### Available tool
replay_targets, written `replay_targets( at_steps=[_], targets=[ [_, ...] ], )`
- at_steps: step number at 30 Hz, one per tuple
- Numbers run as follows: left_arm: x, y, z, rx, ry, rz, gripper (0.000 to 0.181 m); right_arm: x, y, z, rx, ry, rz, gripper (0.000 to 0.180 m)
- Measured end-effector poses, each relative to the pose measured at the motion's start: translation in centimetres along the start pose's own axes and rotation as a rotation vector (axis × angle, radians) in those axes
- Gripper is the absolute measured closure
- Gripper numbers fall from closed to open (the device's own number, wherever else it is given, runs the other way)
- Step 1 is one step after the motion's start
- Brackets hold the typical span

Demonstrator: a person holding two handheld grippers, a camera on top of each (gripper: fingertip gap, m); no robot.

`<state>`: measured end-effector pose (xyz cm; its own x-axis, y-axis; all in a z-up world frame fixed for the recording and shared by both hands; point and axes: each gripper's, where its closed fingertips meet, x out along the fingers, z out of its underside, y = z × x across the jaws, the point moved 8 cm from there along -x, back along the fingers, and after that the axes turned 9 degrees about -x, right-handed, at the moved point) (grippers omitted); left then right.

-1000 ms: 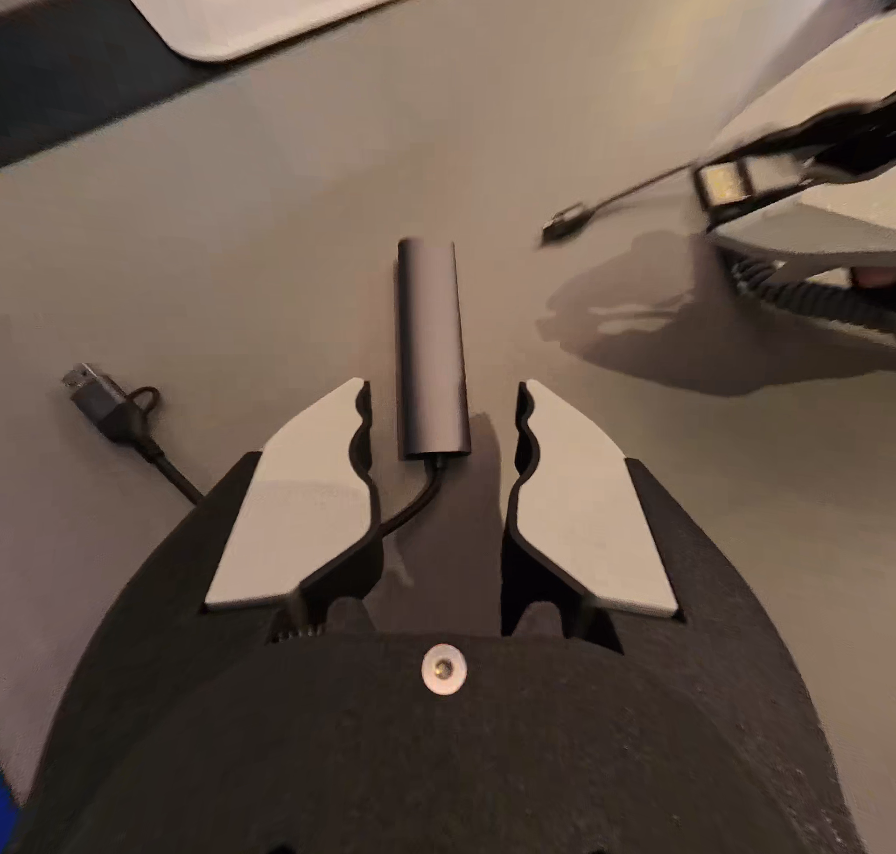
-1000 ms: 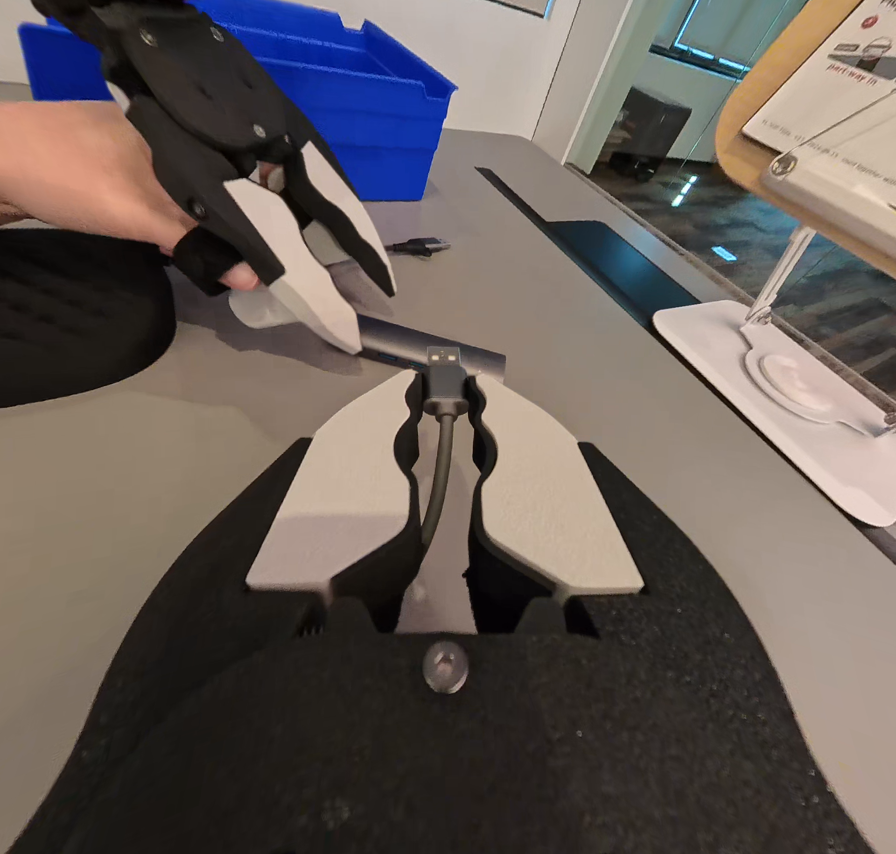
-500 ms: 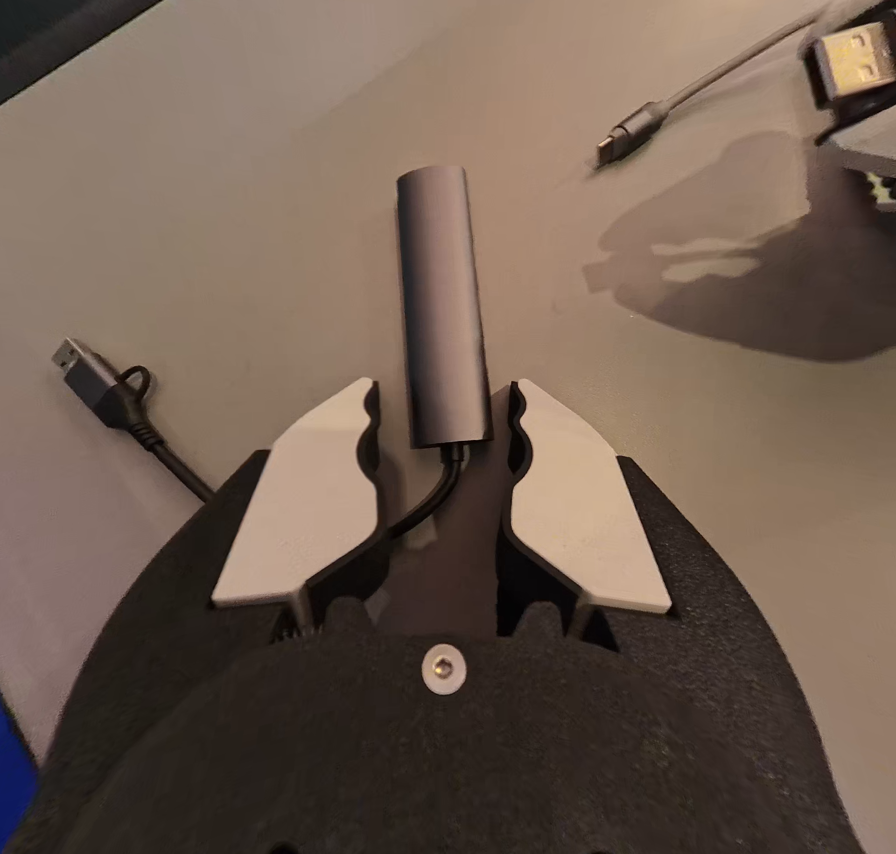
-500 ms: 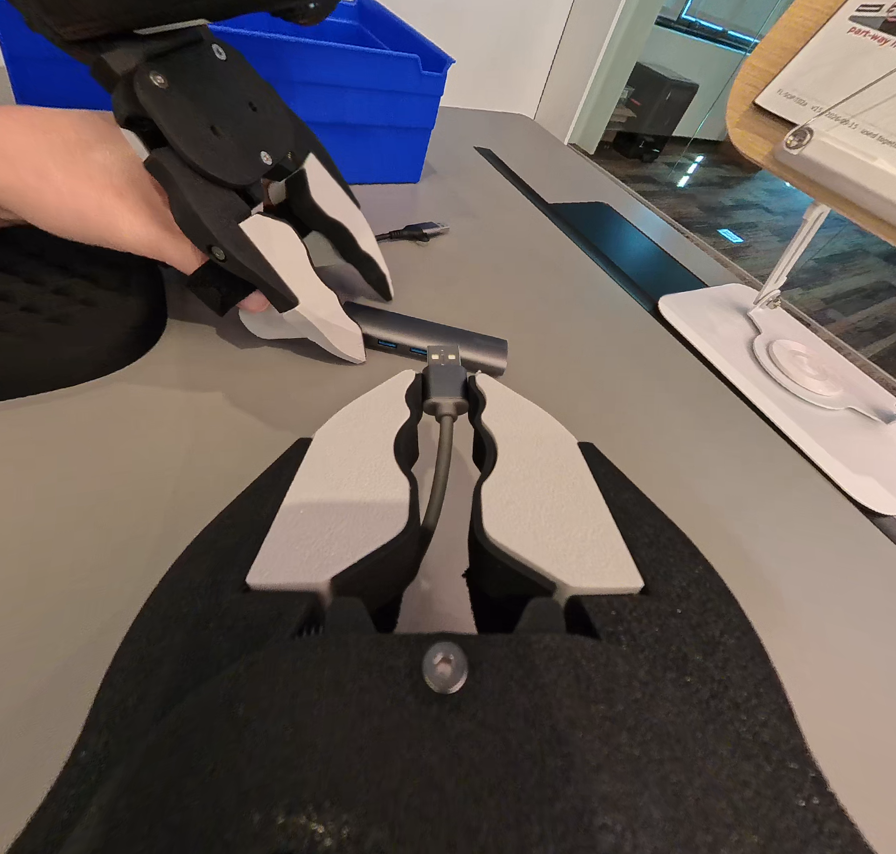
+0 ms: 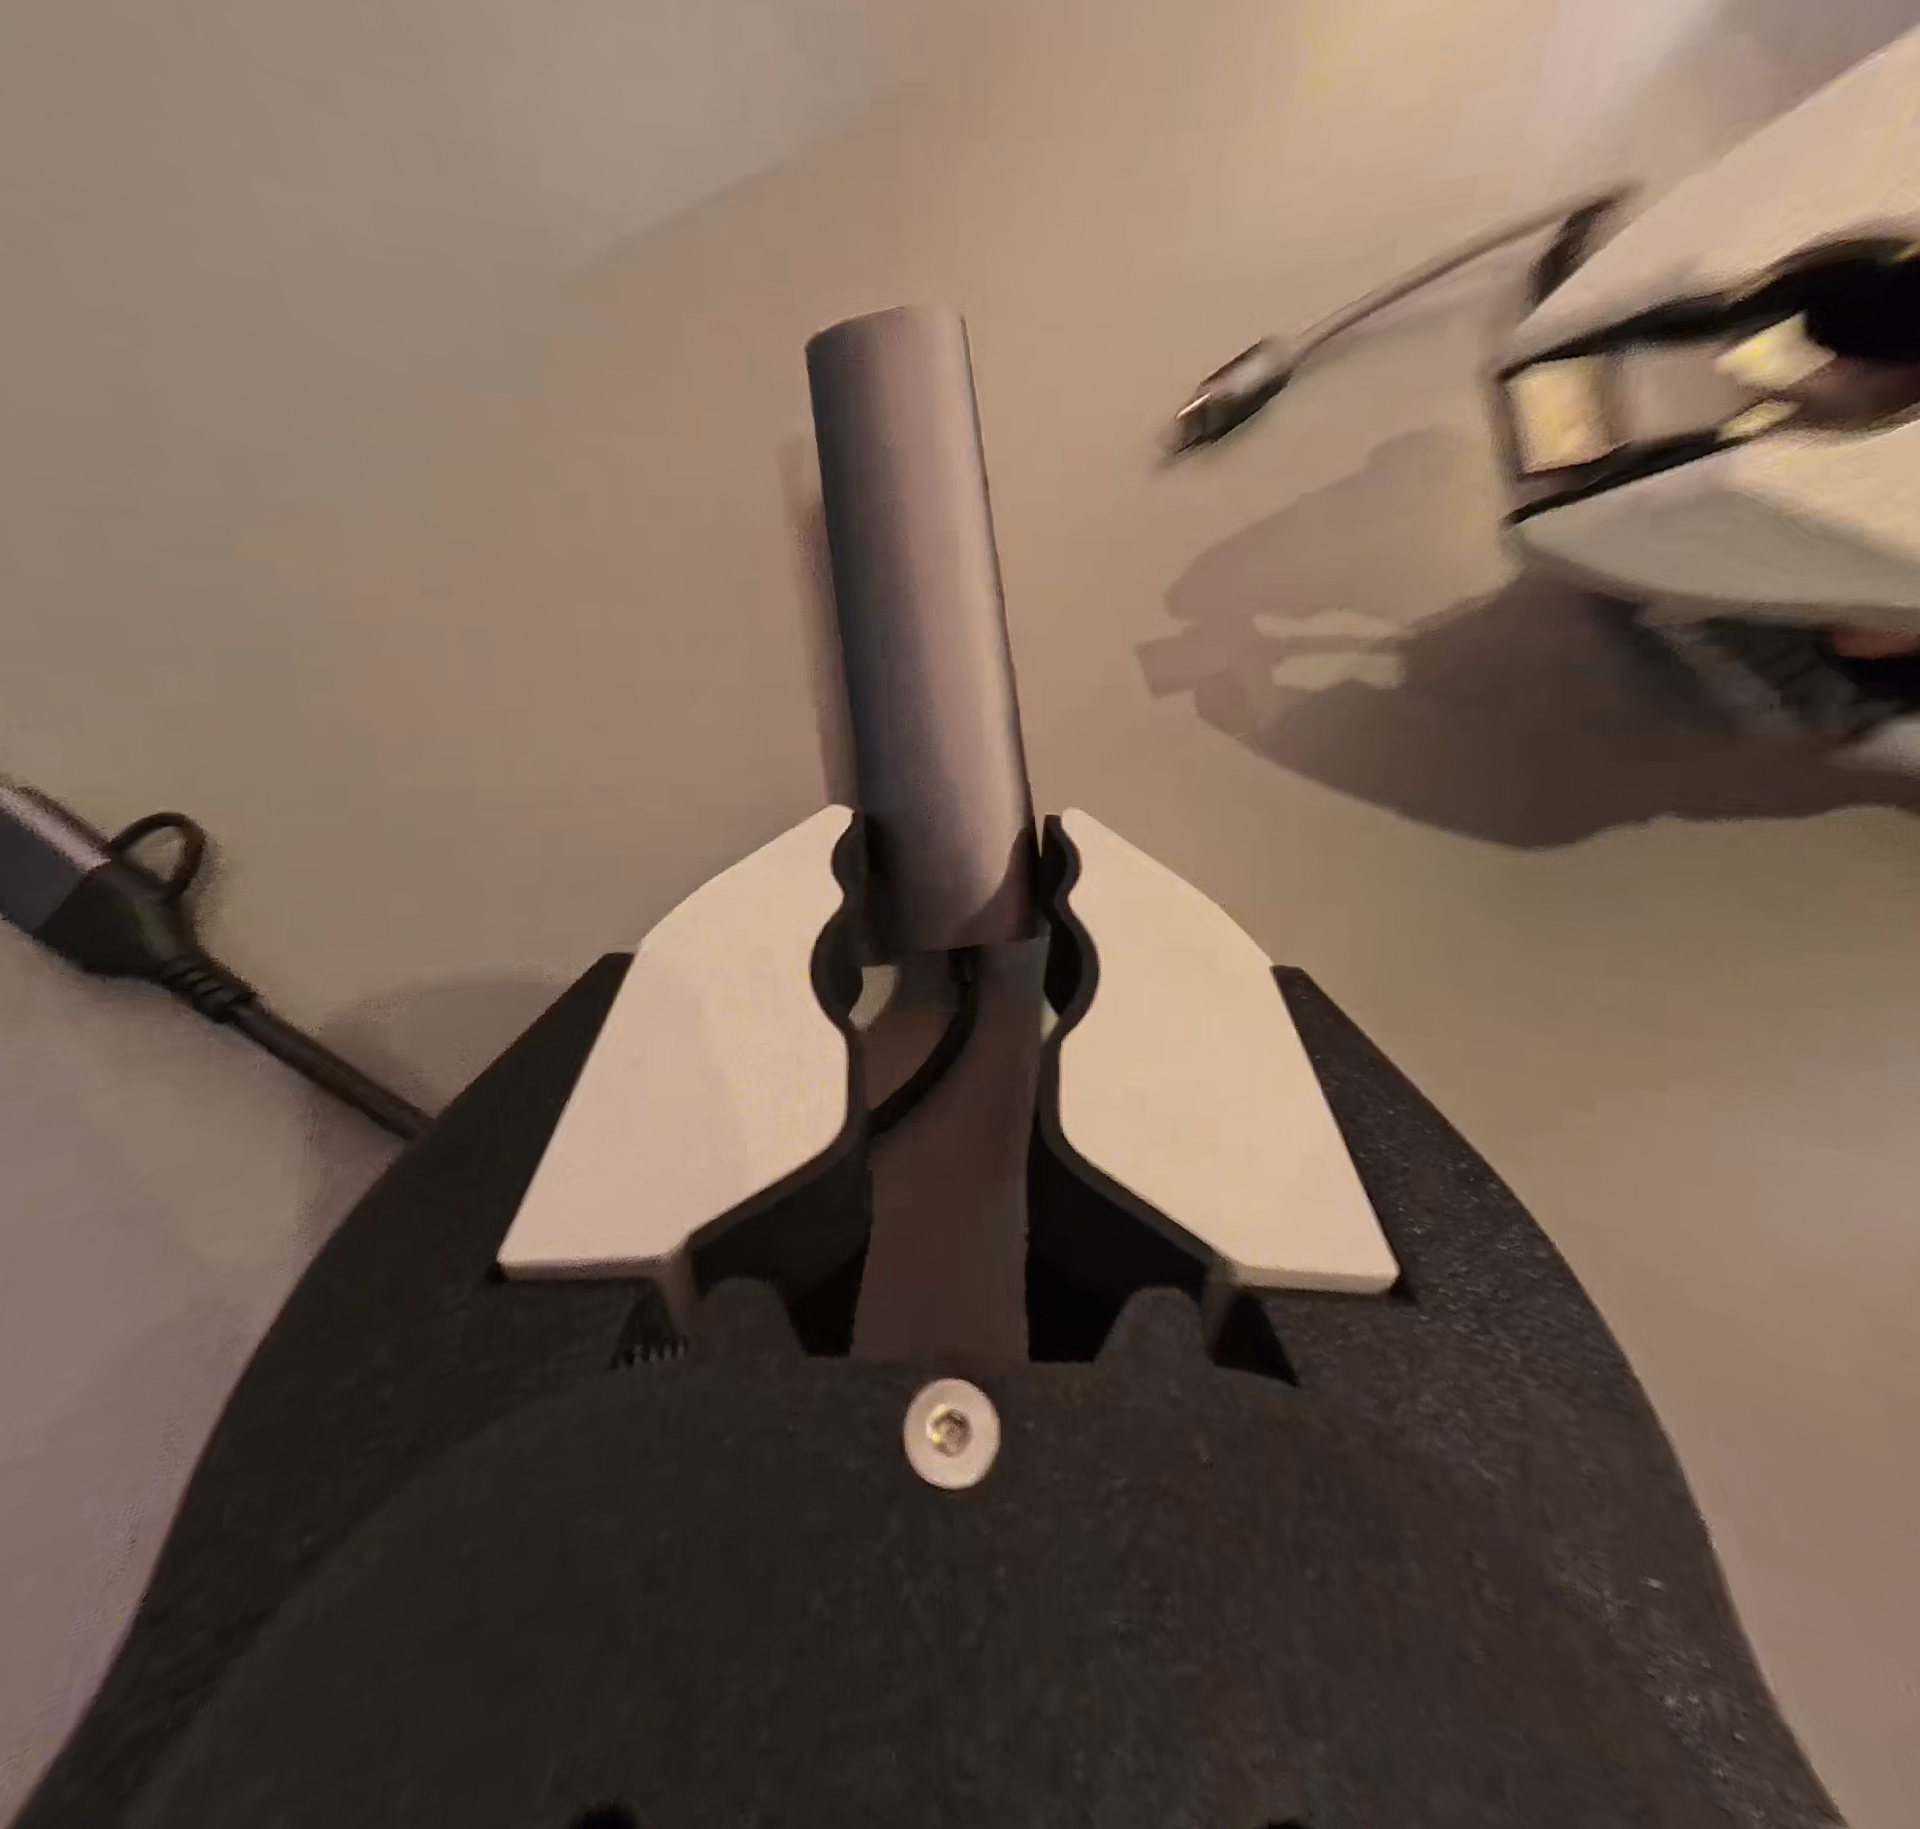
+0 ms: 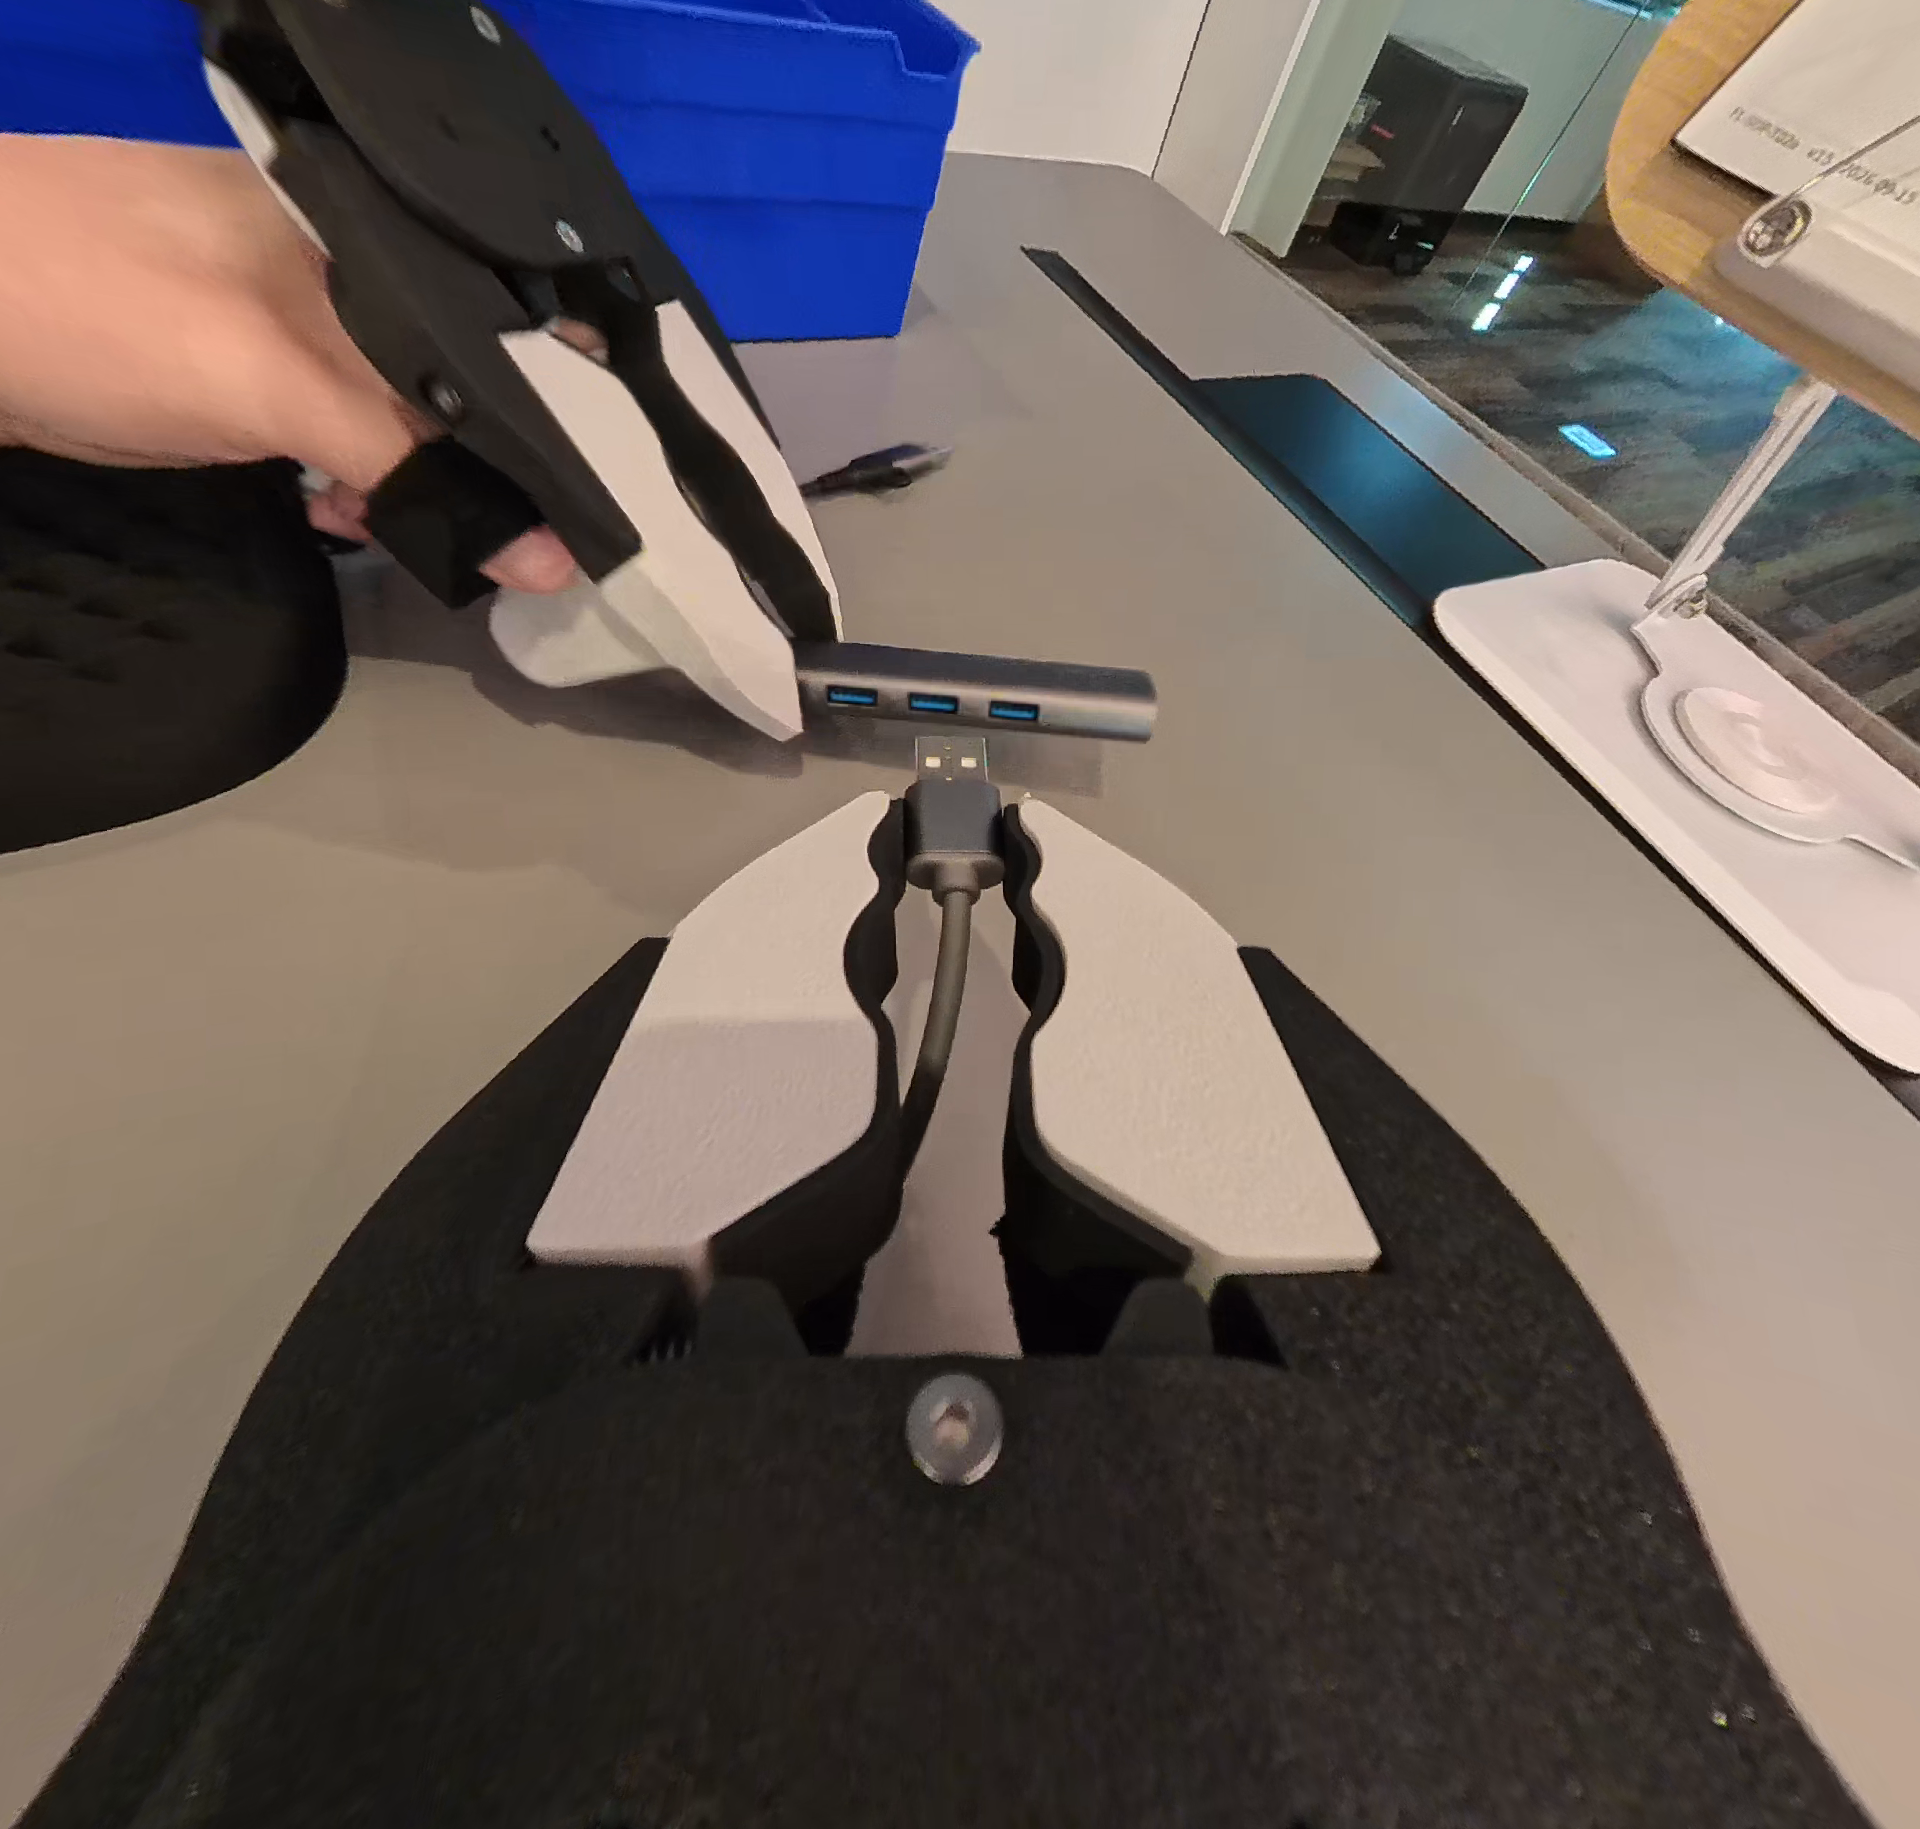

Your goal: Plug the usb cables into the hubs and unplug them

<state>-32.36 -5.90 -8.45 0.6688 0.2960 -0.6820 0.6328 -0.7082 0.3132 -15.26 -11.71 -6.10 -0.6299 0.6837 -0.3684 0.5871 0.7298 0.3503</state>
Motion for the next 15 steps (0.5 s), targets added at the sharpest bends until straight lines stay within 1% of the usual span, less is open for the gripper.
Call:
replay_targets(
  at_steps=[2, 4, 9, 15],
  targets=[
    [-0.6, 0.8, -0.2, -0.101, 0.046, 0.145, 0.15, -0.1, -0.1, -0.4, -0.001, -0.018, 0.005, 0.163],
    [-1.0, 1.4, -0.2, -0.171, 0.068, 0.234, 0.15, -0.1, -0.3, -0.7, -0.022, -0.043, 0.016, 0.163],
    [-0.7, 2.1, -0.1, -0.152, 0.048, 0.196, 0.15, 0.9, -1.0, -0.4, -0.073, -0.137, 0.02, 0.163],
    [-0.6, 3.5, -0.3, -0.089, 0.064, 0.161, 0.15, 1.0, -0.5, -0.2, 0.001, -0.139, 0.013, 0.163]
  ],
)
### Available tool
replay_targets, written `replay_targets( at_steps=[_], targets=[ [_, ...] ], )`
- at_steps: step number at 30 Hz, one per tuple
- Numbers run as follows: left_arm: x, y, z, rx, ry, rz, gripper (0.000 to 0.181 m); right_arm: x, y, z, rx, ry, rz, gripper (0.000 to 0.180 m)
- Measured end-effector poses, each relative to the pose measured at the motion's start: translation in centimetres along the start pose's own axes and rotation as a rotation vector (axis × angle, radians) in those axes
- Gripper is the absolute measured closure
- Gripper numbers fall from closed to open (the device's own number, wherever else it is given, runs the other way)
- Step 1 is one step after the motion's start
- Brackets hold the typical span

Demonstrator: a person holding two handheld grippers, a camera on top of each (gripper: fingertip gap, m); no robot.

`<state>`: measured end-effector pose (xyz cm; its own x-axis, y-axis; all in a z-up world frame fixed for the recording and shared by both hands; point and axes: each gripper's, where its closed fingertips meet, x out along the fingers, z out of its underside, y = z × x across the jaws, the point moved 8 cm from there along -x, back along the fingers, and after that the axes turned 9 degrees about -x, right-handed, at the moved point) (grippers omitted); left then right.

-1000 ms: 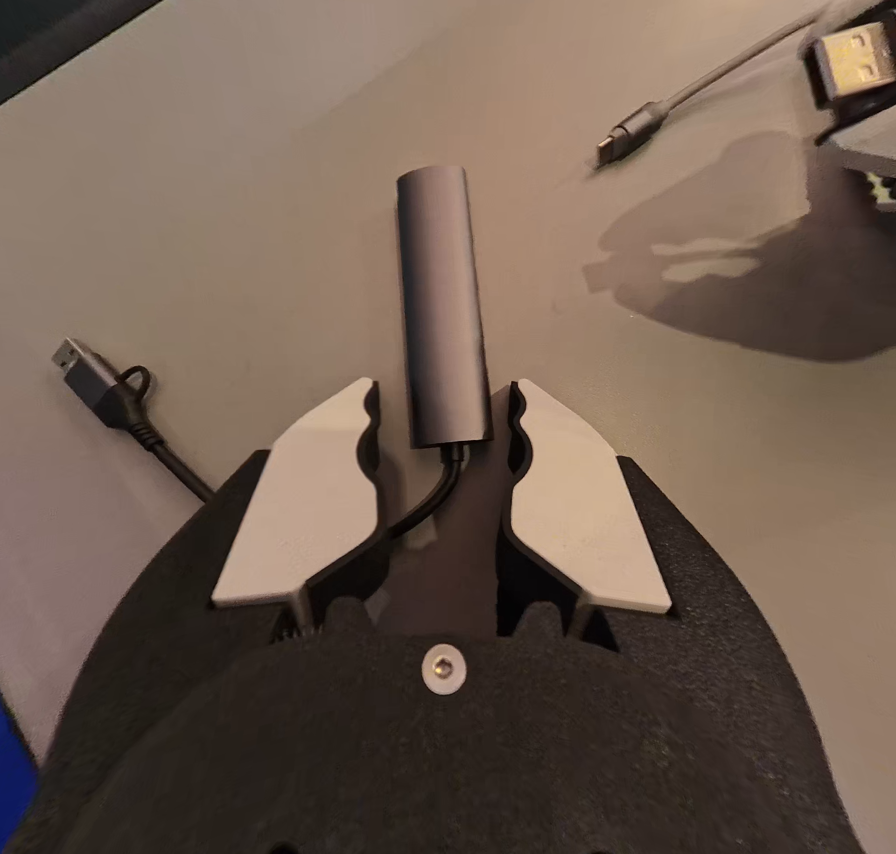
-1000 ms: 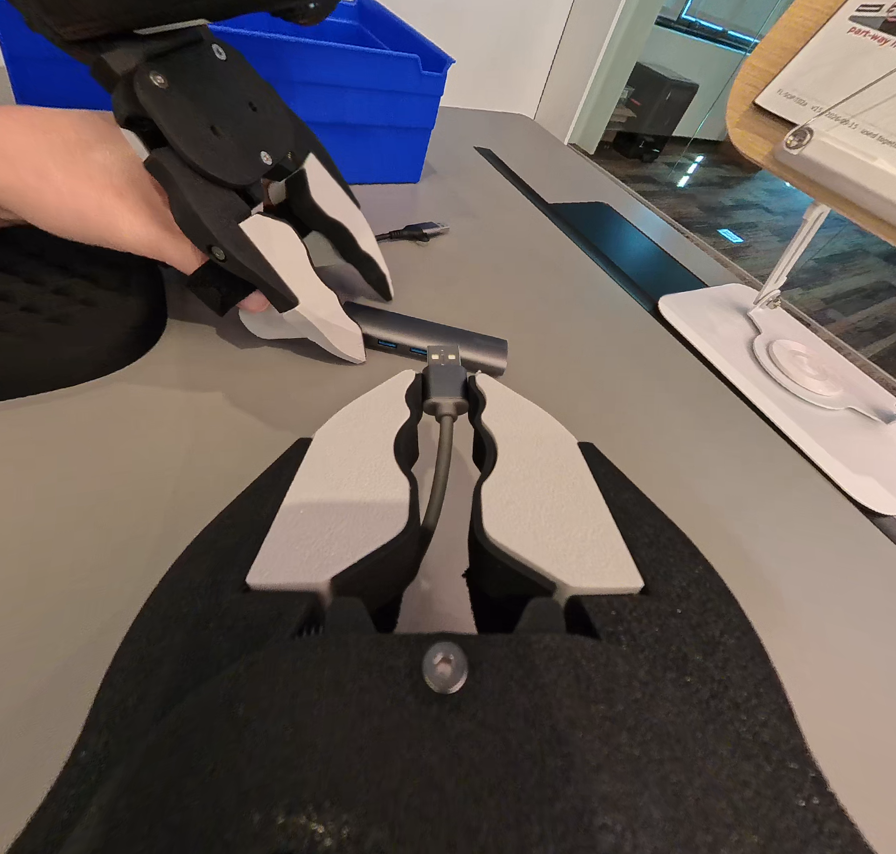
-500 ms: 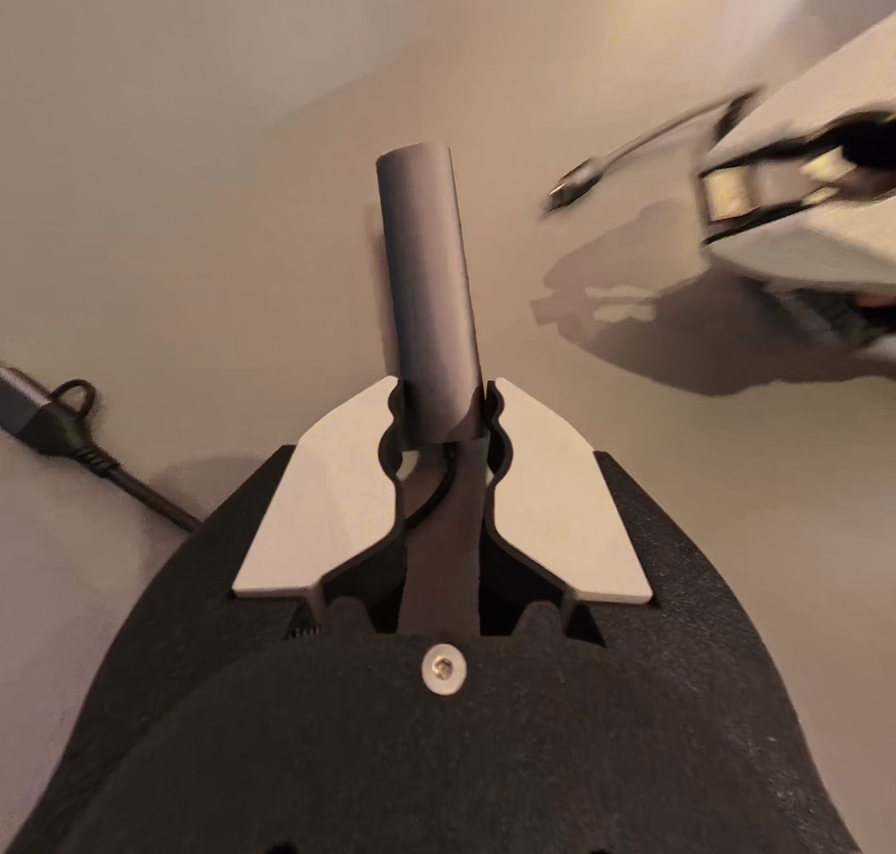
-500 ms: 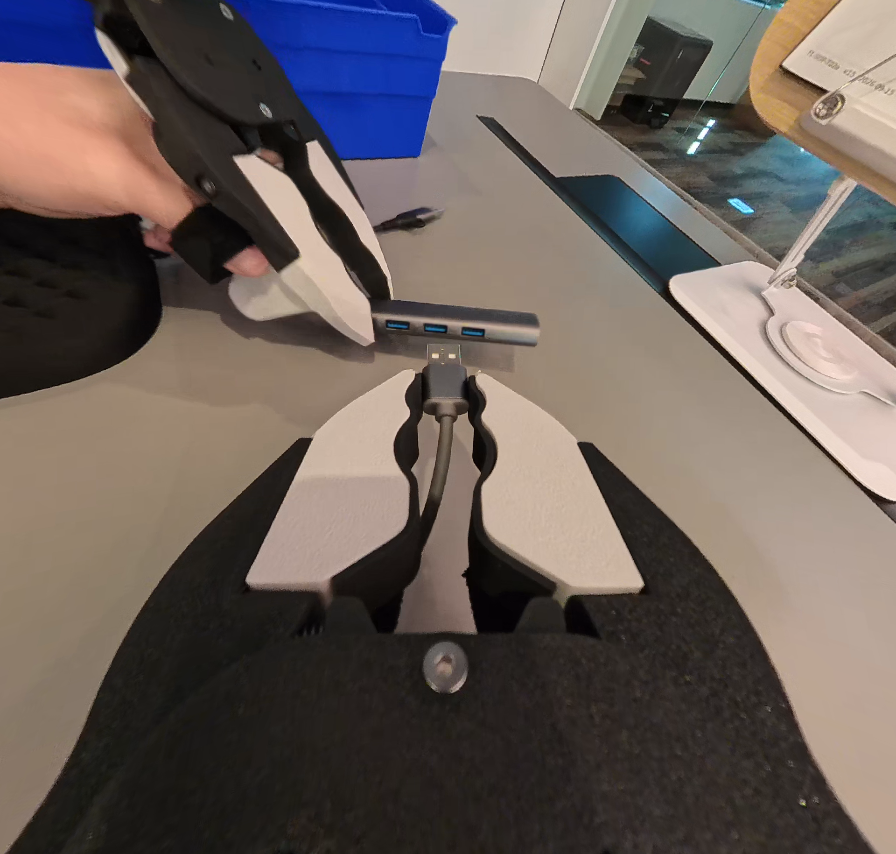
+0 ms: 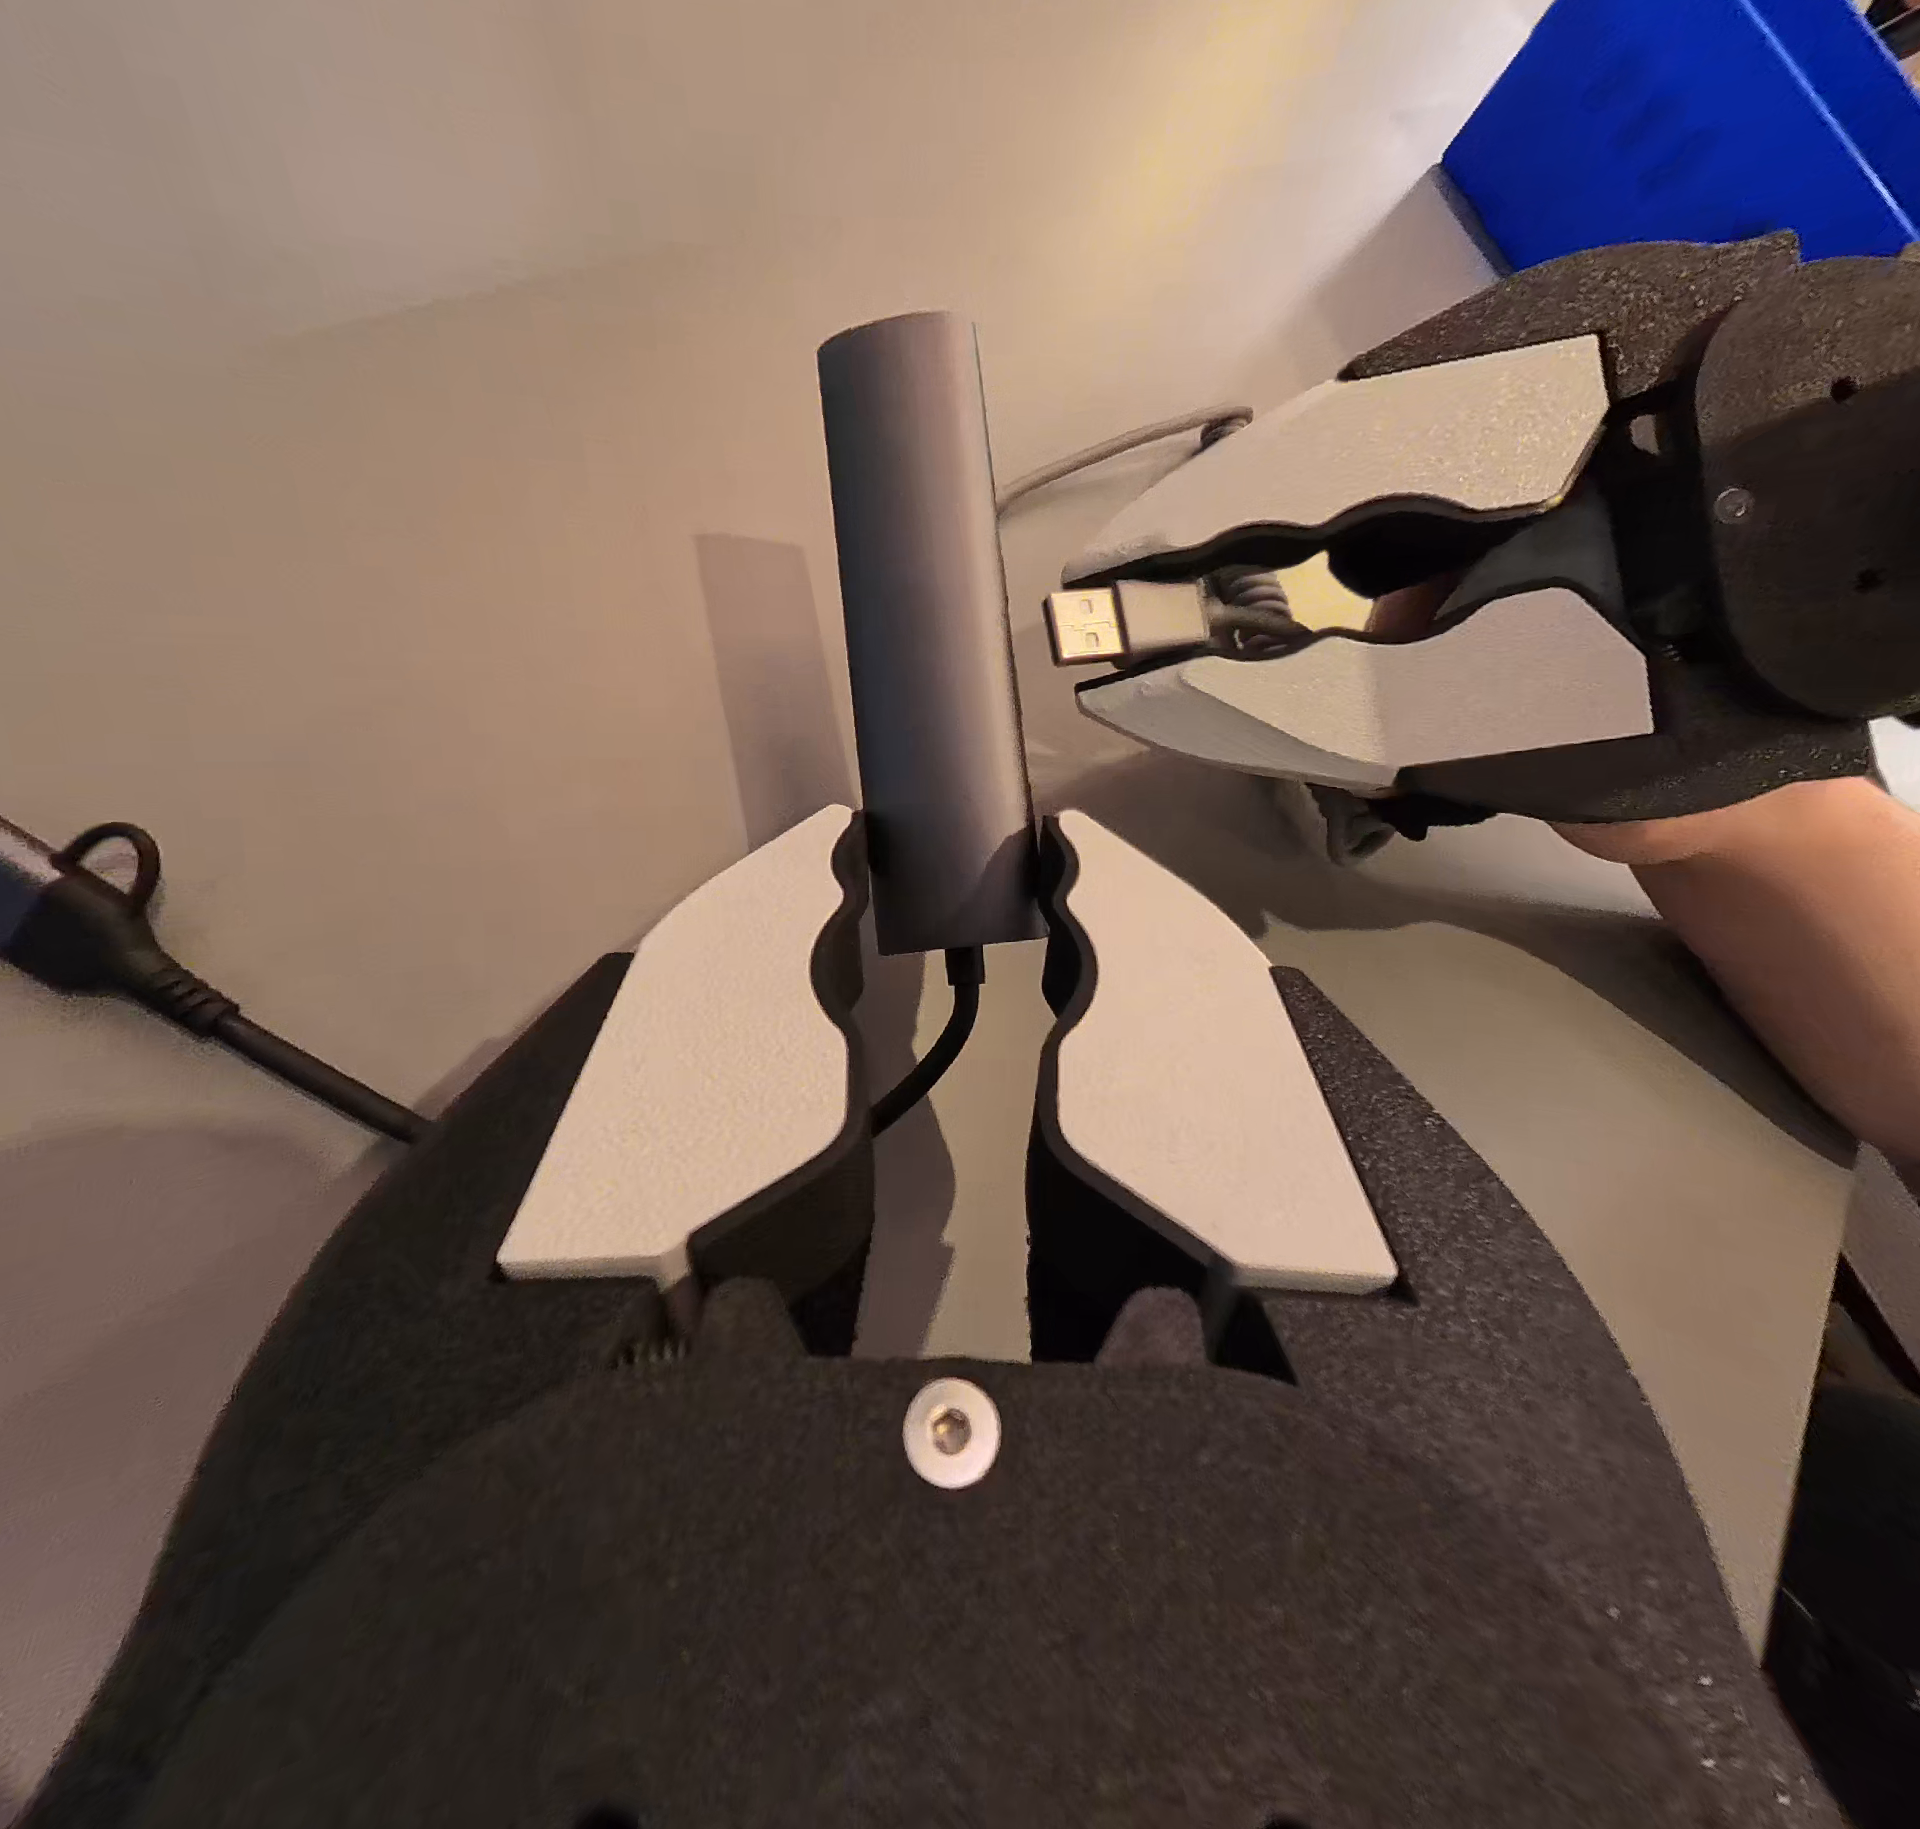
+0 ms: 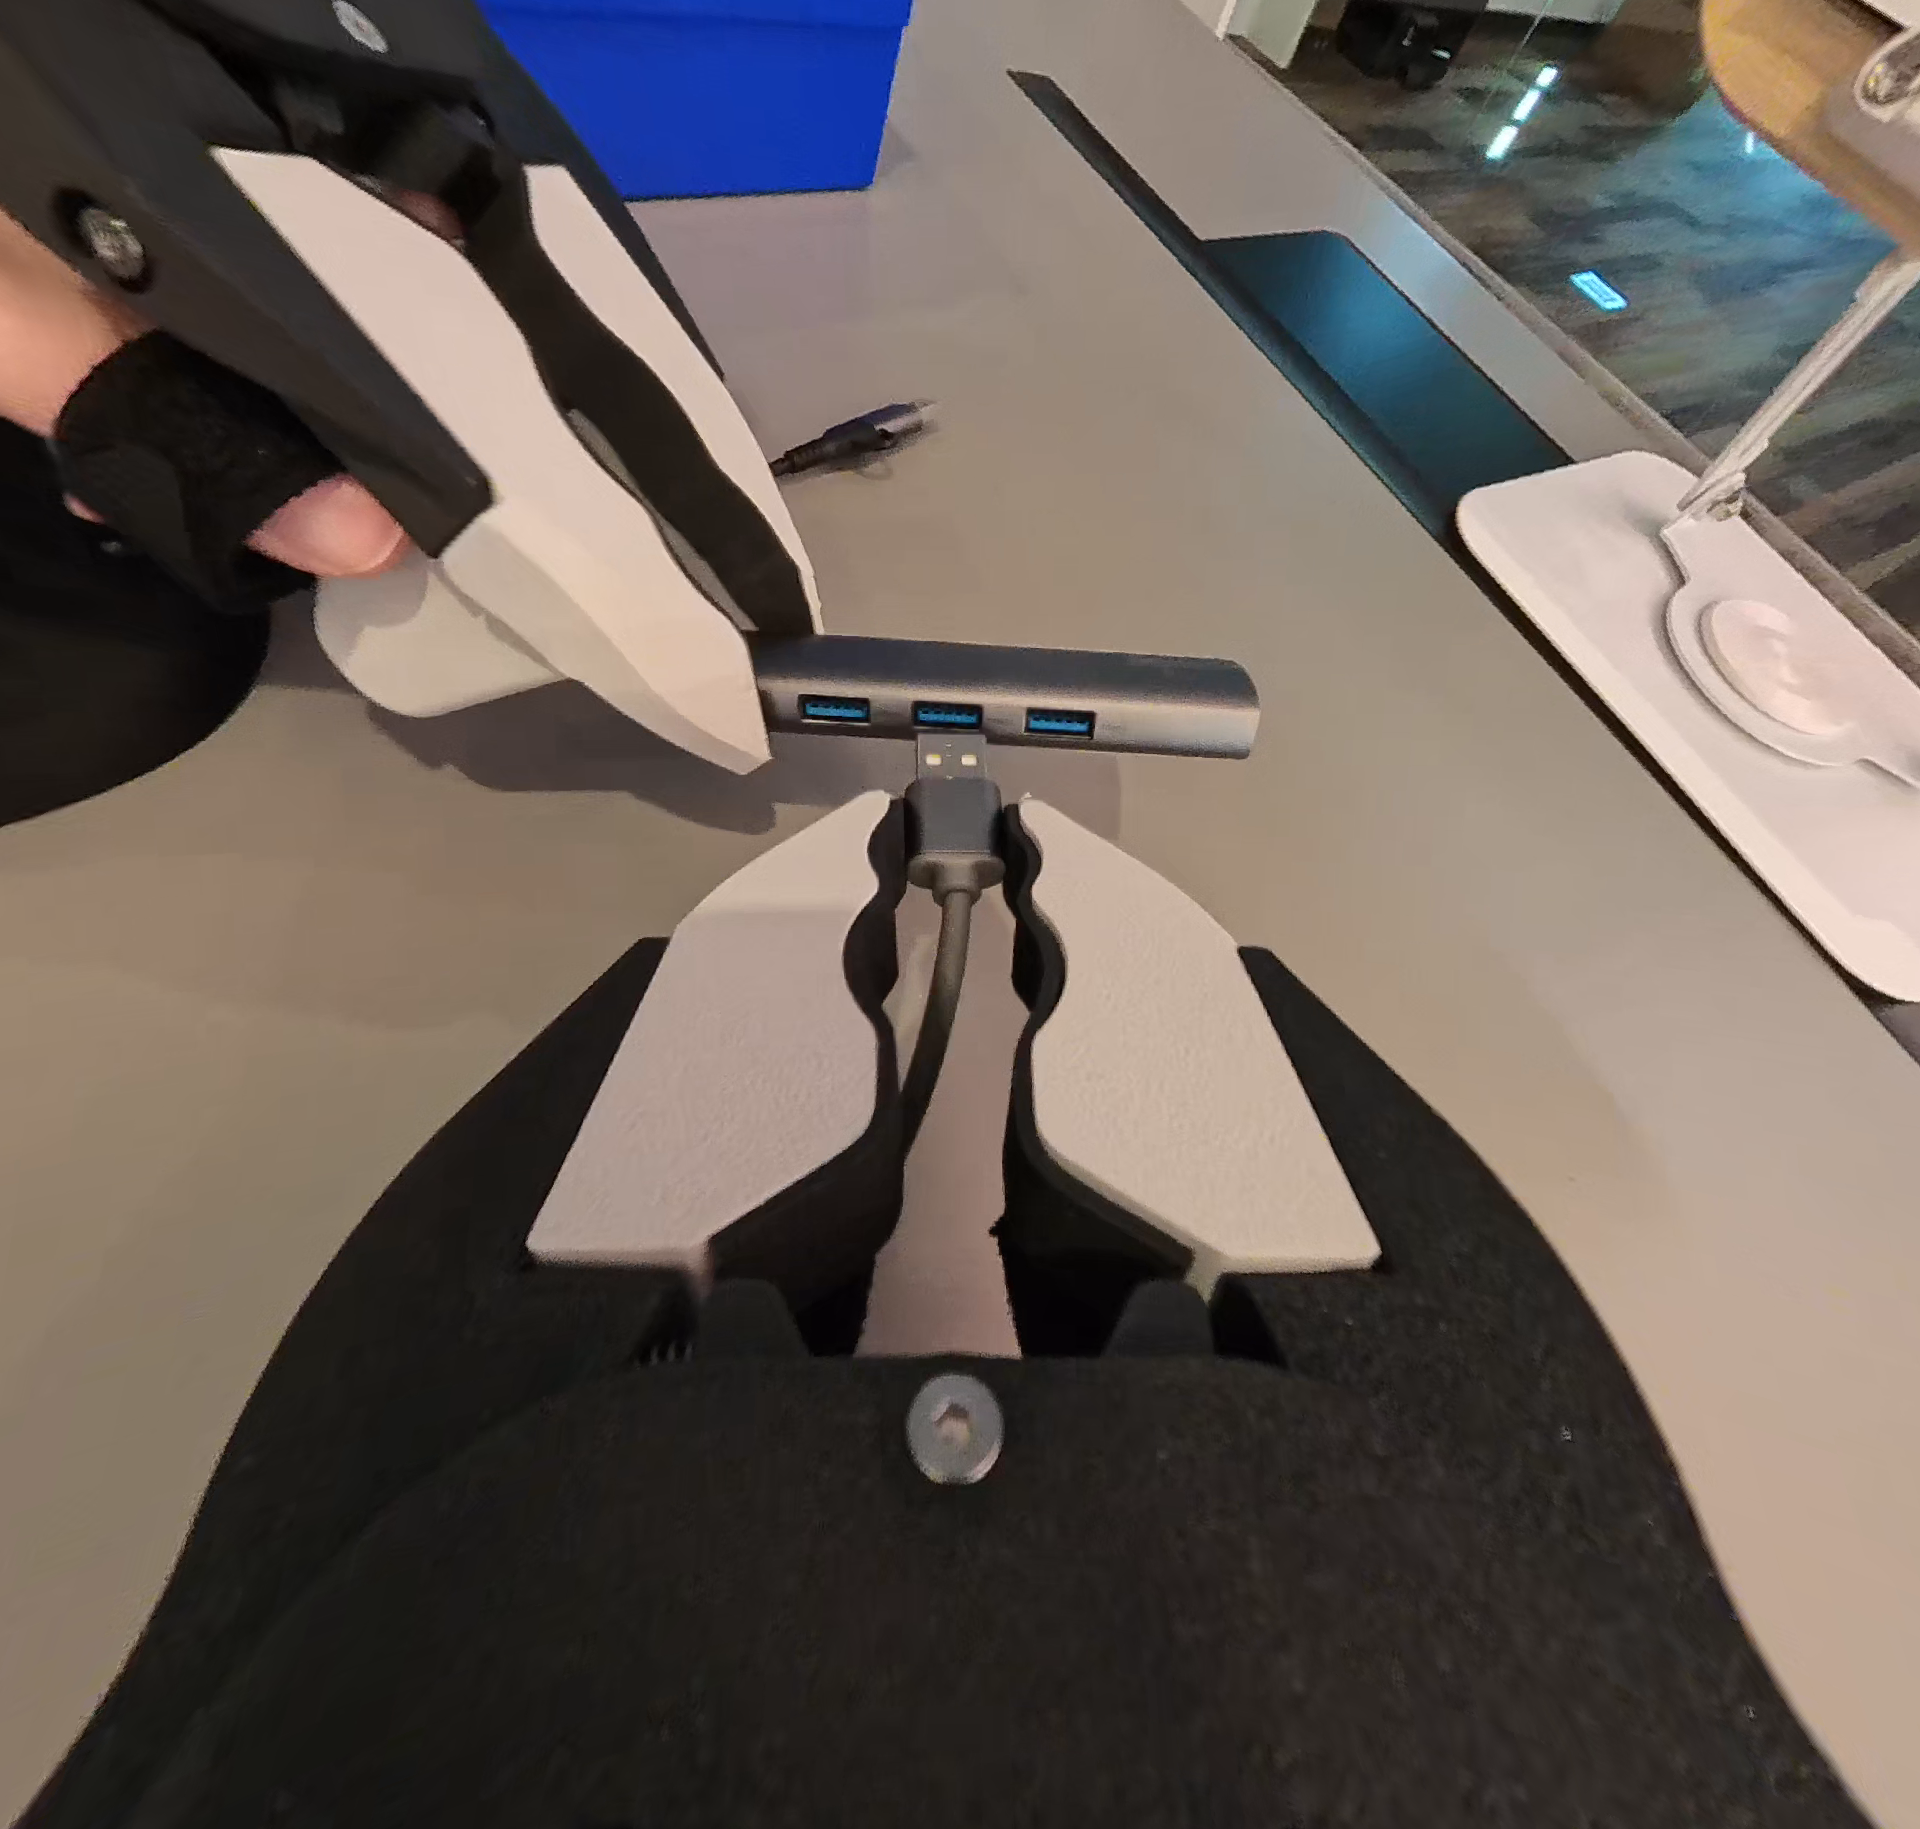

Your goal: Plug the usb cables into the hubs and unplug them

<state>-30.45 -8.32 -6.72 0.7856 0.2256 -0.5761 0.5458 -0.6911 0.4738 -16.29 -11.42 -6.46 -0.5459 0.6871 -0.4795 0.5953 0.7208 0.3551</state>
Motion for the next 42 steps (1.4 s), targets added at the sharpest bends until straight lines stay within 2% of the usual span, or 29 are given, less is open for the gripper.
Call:
replay_targets(
  at_steps=[16, 23, 28, 38, 42],
  targets=[
    [0.4, 0.9, 0.1, 0.094, -0.009, -0.077, 0.15, 0.2, -0.2, 0.1, -0.042, -0.058, 0.016, 0.163],
    [0.5, 2.1, 0.1, 0.272, -0.018, -0.246, 0.15, 0.1, -0.5, -0.3, -0.11, -0.086, 0.084, 0.163],
    [0.3, 2.2, -0.2, 0.247, 0.023, -0.218, 0.15, 0.1, -0.3, -0.5, -0.017, -0.059, 0.09, 0.163],
    [0.1, 2.6, -0.5, 0.288, 0.102, -0.195, 0.149, -0.4, 0.4, -0.3, 0.041, 0.029, 0.072, 0.163],
    [-0.1, 2.9, -0.7, 0.302, 0.151, -0.177, 0.15, -0.8, 0.5, -0.6, -0.01, 0.068, 0.103, 0.163]
  ],
)
